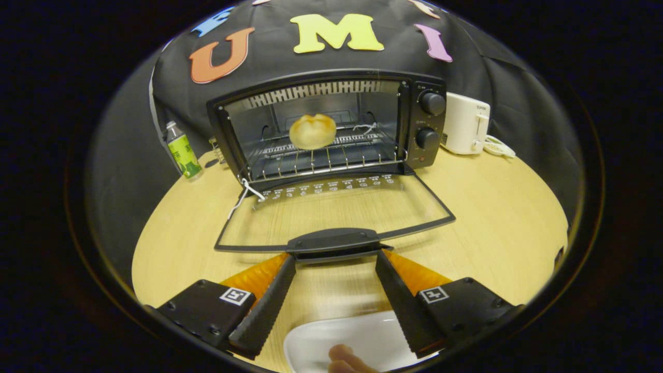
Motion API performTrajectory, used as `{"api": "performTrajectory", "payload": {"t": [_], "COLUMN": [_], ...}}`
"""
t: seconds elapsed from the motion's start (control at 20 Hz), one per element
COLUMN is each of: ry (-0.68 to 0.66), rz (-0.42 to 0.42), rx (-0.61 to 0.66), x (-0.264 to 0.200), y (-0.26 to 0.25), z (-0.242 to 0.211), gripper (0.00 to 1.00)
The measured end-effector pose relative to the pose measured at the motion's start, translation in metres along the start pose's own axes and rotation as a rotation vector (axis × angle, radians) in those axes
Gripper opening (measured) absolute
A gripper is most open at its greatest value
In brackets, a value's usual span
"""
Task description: Open the toaster oven, put the food inside, and close the toaster oven door.
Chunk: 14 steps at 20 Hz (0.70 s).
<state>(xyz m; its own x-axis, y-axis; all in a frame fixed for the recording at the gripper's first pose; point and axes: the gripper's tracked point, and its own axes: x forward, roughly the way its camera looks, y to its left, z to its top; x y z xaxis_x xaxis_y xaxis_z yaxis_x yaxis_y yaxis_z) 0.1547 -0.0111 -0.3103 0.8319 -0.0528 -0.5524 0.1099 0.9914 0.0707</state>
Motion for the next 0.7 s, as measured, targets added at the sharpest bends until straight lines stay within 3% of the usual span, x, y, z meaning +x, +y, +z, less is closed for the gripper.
{"api": "performTrajectory", "payload": {"t": [0.7], "ry": [-0.129], "rz": [0.016], "rx": [0.001], "x": [-0.028], "y": [0.005], "z": [0.036], "gripper": [1.0]}}
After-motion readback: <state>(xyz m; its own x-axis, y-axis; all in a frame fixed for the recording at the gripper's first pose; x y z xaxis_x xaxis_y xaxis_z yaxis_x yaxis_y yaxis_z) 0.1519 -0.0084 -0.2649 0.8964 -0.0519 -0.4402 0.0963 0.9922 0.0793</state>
